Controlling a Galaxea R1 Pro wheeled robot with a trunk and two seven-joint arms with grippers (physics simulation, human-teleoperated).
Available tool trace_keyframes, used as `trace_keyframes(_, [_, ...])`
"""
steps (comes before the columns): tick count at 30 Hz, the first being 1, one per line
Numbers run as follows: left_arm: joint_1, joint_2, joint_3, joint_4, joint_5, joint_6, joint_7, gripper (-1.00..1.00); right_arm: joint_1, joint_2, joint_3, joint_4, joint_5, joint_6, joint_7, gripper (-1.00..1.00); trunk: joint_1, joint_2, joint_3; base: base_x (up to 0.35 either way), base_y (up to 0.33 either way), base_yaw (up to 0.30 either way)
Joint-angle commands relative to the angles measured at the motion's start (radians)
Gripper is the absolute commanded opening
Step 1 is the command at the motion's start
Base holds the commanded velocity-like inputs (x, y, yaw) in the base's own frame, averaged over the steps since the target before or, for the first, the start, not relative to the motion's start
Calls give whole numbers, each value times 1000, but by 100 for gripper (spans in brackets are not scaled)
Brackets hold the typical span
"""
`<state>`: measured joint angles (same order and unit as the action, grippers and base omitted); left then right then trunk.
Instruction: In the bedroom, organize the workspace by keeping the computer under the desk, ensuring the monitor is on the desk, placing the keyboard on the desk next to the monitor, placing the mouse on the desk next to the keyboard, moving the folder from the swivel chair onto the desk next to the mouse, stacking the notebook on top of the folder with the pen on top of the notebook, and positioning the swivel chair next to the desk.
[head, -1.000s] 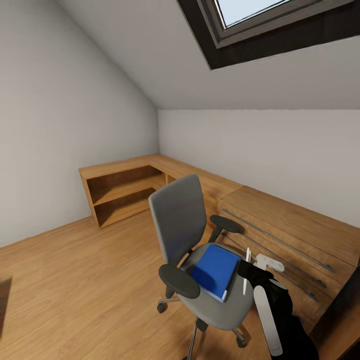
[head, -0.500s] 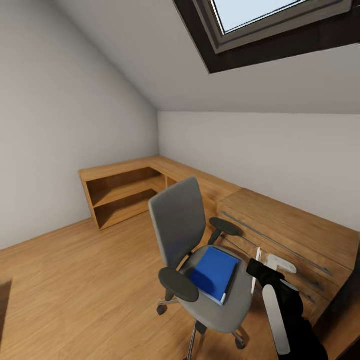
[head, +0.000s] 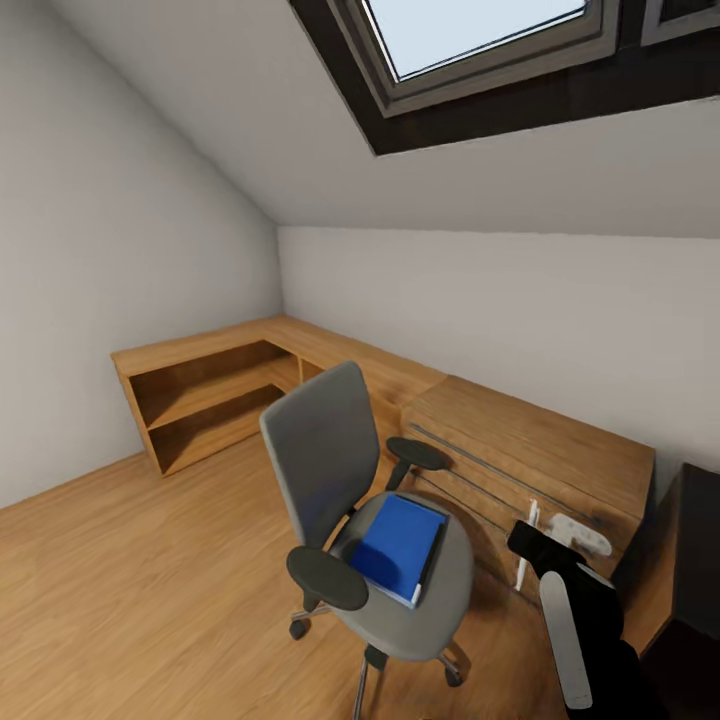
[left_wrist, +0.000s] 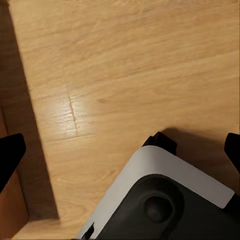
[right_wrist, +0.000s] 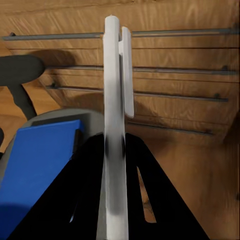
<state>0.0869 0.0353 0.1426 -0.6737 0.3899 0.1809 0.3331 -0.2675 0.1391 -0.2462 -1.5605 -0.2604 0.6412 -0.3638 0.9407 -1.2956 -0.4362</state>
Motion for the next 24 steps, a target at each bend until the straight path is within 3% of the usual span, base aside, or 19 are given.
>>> trace_keyframes(1, [1, 0, -1, 9, -5, -16, 4, 100, -1, 1, -1, -1, -13, 2, -7, -100, -4, 7, 2, 0, 0, -265])
trace_keyframes(5, [1, -5, -1, 41, -42, -75, 3, 100, -1, 1, -13, -1, -13, 2, -7, -100, -19, 35, 15, 0, 0, -267])
trace_keyframes(10, [1, -14, -3, 53, -57, -100, 1, 100, -1, 0, -24, -1, -13, 2, -6, -100, -31, 56, 24, 0, 0, -269])
trace_keyframes(17, [1, -18, -18, 56, -62, -127, 1, 100, -1, 0, -28, -1, -13, 2, -6, -100, -31, 56, 24, 0, 0, -270])
trace_keyframes(24, [1, -18, -47, 80, -63, -222, 1, 100, -1, 1, -27, 1, -13, 2, -6, -100, -31, 56, 24, 0, 0, -271])
